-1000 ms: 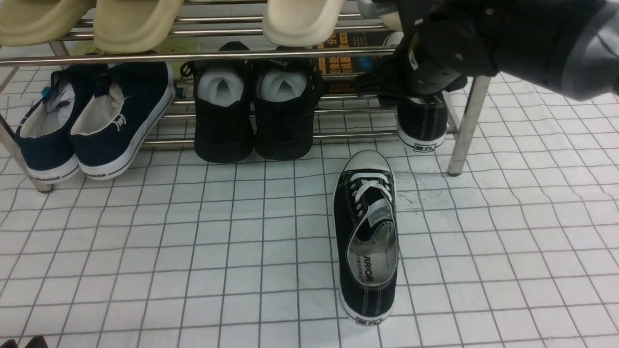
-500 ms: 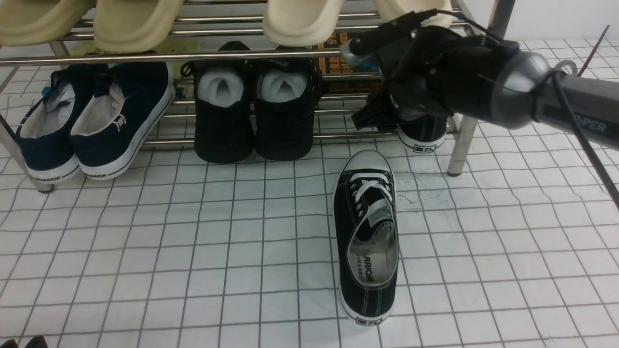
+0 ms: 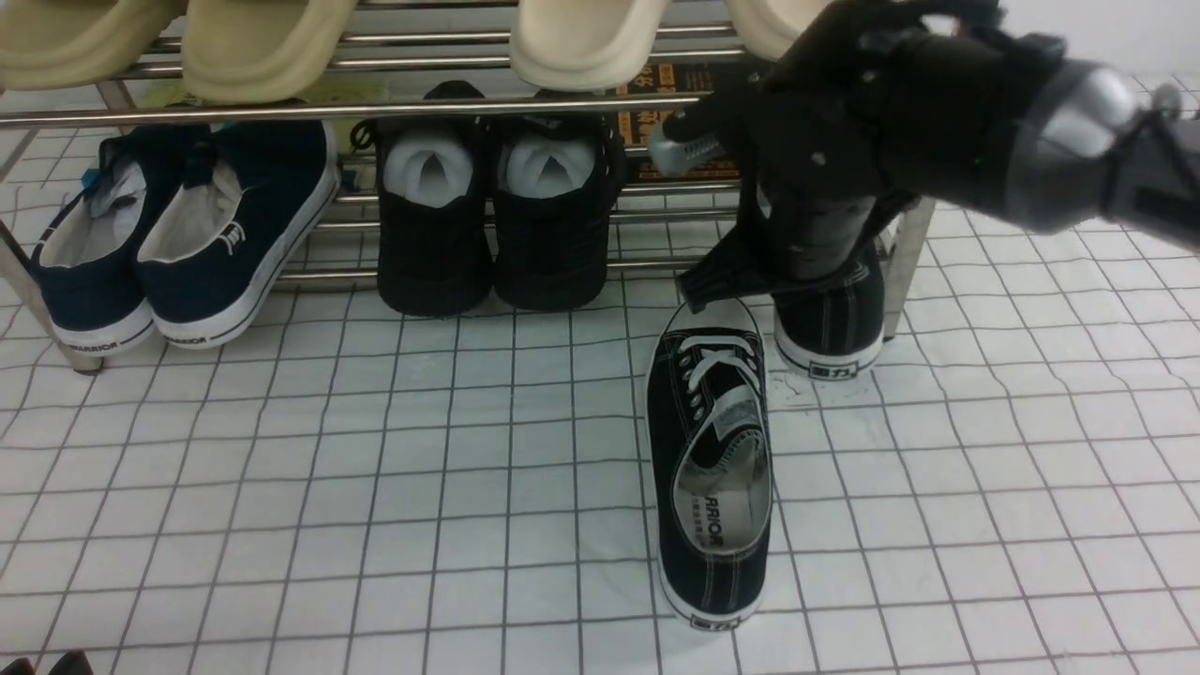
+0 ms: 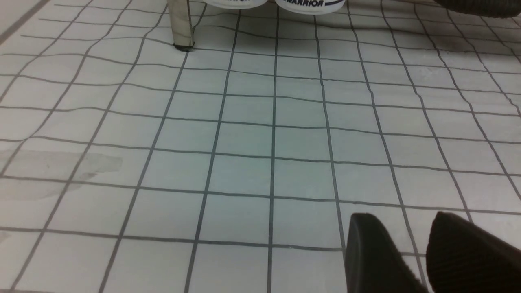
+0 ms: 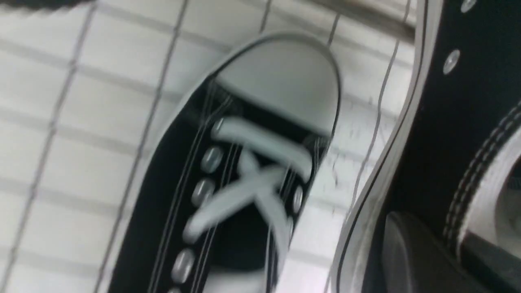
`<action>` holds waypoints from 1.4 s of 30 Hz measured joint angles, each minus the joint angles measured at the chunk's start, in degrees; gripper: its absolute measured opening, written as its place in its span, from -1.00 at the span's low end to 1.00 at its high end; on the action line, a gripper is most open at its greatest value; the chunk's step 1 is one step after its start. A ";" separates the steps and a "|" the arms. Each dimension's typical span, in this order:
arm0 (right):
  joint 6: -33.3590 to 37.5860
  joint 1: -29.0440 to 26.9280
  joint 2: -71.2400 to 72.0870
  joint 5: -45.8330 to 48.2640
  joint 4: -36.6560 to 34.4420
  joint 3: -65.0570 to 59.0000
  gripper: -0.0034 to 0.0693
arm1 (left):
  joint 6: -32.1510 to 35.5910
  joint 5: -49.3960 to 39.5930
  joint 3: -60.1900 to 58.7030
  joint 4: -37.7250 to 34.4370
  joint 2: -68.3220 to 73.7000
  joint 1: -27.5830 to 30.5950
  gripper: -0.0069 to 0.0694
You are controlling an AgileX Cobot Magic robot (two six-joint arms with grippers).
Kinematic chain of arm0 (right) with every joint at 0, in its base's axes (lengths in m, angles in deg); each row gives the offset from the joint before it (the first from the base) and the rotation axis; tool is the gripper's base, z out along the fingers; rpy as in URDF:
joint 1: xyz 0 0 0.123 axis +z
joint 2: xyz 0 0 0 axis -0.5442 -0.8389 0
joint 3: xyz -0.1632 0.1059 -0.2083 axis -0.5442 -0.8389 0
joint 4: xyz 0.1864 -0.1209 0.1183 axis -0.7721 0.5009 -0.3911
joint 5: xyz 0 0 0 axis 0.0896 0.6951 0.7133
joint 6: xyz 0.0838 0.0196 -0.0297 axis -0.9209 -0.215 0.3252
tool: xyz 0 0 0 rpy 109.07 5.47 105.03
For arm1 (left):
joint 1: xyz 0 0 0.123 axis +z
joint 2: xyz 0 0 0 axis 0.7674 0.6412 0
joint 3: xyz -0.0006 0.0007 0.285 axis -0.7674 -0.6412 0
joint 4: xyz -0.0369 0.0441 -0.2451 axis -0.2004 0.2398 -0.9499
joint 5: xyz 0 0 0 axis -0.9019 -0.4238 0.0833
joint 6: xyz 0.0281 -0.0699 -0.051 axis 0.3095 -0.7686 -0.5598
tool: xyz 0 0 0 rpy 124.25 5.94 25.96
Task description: Take the shoes off the shelf with your hand from the white checkered tablecloth.
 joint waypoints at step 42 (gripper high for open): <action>-1.89 0.18 20.82 -9.32 -13.28 -32.16 -0.87 | 0.00 0.00 0.00 0.00 0.00 0.00 -0.19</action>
